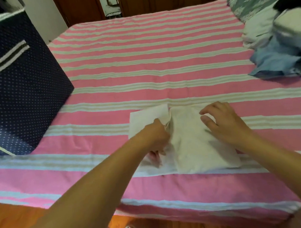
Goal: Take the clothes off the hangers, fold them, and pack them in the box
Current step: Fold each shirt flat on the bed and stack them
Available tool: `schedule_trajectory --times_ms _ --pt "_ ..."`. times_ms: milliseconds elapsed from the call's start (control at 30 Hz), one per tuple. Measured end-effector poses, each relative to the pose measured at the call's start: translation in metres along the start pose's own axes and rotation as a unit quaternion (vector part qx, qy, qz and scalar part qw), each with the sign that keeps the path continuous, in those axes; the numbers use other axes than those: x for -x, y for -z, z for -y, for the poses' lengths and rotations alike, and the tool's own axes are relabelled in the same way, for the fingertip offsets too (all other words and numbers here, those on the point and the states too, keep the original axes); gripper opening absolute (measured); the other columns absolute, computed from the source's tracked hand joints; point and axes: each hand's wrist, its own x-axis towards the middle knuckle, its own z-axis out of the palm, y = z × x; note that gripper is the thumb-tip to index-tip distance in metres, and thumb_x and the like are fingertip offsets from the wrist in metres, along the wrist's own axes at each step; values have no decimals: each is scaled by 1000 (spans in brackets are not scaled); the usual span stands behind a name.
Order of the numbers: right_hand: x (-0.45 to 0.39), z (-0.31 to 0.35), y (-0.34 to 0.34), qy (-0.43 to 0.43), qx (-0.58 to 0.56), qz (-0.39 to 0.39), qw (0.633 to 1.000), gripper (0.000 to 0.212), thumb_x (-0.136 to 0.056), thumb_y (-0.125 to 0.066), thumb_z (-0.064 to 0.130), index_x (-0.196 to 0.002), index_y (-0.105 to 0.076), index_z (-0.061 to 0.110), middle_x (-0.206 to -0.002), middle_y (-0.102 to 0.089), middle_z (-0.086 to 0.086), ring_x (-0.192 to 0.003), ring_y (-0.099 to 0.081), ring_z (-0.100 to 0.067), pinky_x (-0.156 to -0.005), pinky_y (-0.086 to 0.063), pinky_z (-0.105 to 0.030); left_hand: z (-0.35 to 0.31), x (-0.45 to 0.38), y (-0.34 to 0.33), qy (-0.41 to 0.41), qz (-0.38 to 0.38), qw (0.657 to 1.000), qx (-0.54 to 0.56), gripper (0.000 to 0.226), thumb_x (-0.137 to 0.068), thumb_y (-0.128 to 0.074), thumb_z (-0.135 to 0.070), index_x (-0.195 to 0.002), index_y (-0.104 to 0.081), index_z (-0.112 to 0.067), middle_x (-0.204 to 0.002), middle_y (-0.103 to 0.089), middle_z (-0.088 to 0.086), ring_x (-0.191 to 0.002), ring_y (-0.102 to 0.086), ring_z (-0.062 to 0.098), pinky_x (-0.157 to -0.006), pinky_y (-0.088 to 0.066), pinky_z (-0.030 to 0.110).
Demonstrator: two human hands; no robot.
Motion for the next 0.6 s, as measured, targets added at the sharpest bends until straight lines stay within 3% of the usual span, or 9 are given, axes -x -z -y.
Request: schedule_trajectory --times_ms 100,200,267,333,400,467,533,600 --pt "9 -11 3 -9 -1 -5 1000 27 -101 -55 28 -123 -65 17 -127 -56 -3 -128 -40 -28 -102 -27 -30 -4 -8 -29 2 -3 999 48 56 -104 -46 -46 -140 -30 -6 -86 -71 18 -61 -71 33 -53 -60 39" --pt "23 -34 7 -102 21 -18 994 34 -100 -51 27 -130 -62 14 -132 -53 -8 -129 -40 -31 -107 -31 -37 14 -1 -36 -44 -97 994 40 60 -105 -39 -50 -156 -29 -19 -126 -66 13 -106 -67 31 -92 -54 41" --pt "27 -44 6 -177 21 -11 984 42 -100 -48 31 -137 -56 12 -135 -52 -14 -128 -44 -35 -106 -36 -41 30 7 -42 -103 -216 970 -34 56 -105 -39 -48 -155 -36 -23 -134 -59 9 -120 -55 30 -100 -44 41" --pt "24 -40 1 -210 -9 -2 978 47 -100 -48 36 -140 -52 12 -137 -51 -14 -125 -47 -34 -102 -41 -42 45 7 -50 -118 -273 948 -110 53 -106 -33 -49 -154 -40 -27 -142 -51 7 -130 -44 30 -107 -37 45" --pt "16 -25 -4 -201 -11 -12 980 45 -101 -48 35 -141 -51 15 -139 -46 -11 -127 -44 -32 -101 -42 -42 61 -2 -55 -86 -261 952 -133 57 -106 -20 -54 -157 -31 -34 -158 -35 6 -146 -26 32 -117 -26 48" --pt "2 -9 -11 -138 9 -28 990 40 -101 -49 26 -140 -53 16 -141 -44 -9 -131 -36 -31 -106 -38 -43 78 -11 -59 -52 -224 964 -132 66 -99 -5 -62 -160 -16 -39 -169 -15 4 -155 -7 32 -125 -12 49" --pt "-20 2 -19 -75 25 11 997 41 -101 -46 21 -143 -51 18 -145 -45 -7 -133 -34 -32 -111 -31 -42 92 -17 -64 -45 -197 969 -142 78 -88 6 -70 -160 -5 -42 -171 -2 1 -157 5 30 -126 -4 50" --pt "-50 4 -27 -45 56 75 995 44 -103 -41 26 -147 -45 22 -150 -45 -6 -136 -33 -34 -112 -29 -44 93 -19 -67 -37 -189 969 -153 79 -88 5 -71 -161 -3 -42 -171 2 0 -156 9 30 -126 0 50"
